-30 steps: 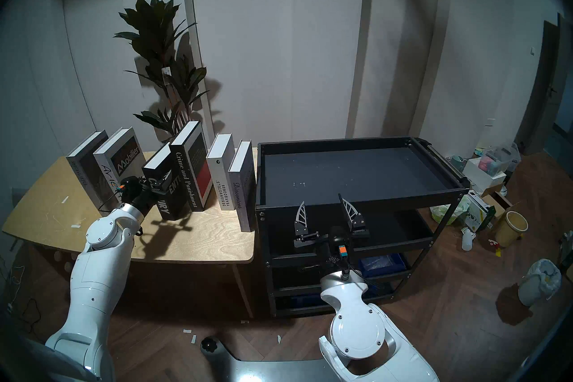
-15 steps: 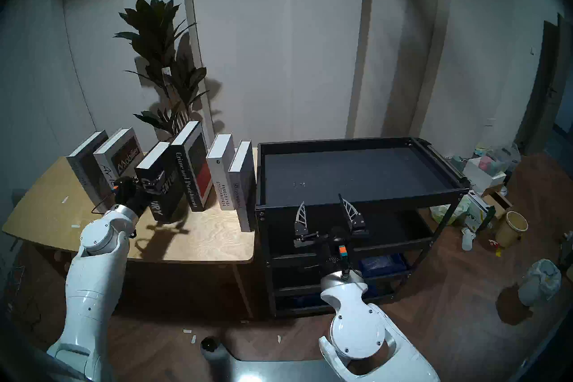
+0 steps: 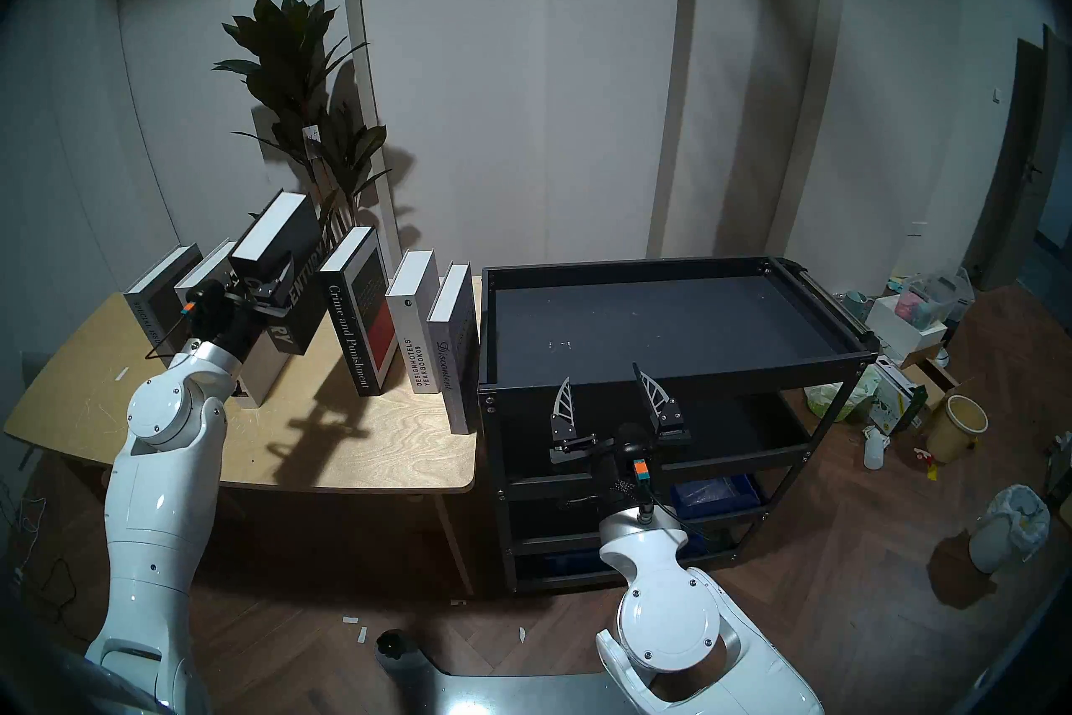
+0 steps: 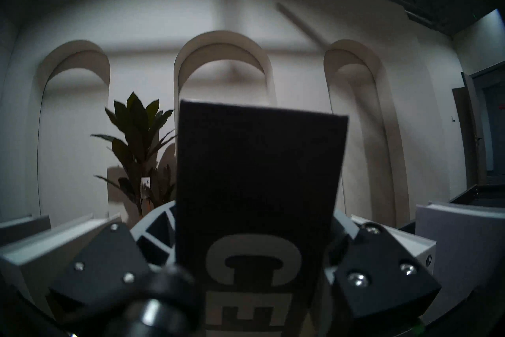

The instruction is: Move the books from the display table onto the shelf, standing them upright with spines facing out and tallest at one end

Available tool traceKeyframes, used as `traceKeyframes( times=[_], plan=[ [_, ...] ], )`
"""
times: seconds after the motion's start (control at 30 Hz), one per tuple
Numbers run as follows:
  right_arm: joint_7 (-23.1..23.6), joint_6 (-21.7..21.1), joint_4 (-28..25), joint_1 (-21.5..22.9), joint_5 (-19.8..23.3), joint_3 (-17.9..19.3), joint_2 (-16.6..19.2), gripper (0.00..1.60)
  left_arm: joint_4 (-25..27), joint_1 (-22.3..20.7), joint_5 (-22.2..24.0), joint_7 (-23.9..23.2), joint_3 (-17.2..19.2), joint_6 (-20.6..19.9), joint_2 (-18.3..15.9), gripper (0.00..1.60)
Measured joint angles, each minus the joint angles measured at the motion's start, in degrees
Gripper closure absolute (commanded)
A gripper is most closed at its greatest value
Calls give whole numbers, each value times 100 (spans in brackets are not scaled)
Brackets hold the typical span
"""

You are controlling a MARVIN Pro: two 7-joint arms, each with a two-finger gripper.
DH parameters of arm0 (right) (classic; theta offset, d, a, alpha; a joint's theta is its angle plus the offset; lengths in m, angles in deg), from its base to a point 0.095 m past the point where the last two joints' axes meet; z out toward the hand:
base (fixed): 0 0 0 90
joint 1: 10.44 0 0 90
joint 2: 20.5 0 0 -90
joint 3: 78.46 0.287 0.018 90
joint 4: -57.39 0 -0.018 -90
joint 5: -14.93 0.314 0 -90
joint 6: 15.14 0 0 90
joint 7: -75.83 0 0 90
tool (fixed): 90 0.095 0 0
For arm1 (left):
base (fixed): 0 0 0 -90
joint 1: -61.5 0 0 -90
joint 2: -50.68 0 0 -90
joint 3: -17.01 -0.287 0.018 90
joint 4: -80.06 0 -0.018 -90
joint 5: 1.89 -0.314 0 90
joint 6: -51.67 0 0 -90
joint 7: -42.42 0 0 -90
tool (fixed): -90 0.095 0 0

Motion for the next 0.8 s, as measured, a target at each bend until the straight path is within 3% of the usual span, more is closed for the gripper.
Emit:
traceKeyframes(
  times=[0.27, 0.5, 0.8],
  plan=[
    [-35, 0, 6, 17, 15, -24, 29, 0, 566, 9, -484, 140, -25, 240, -46, 160],
    [-70, 0, 10, 34, 31, -45, 57, 0, 1119, 47, -1195, 424, -85, 460, -57, 160],
    [-105, 1, 19, 52, 47, -71, 87, 0, 1717, -23, -1845, 638, -443, 770, -22, 160]
  ],
)
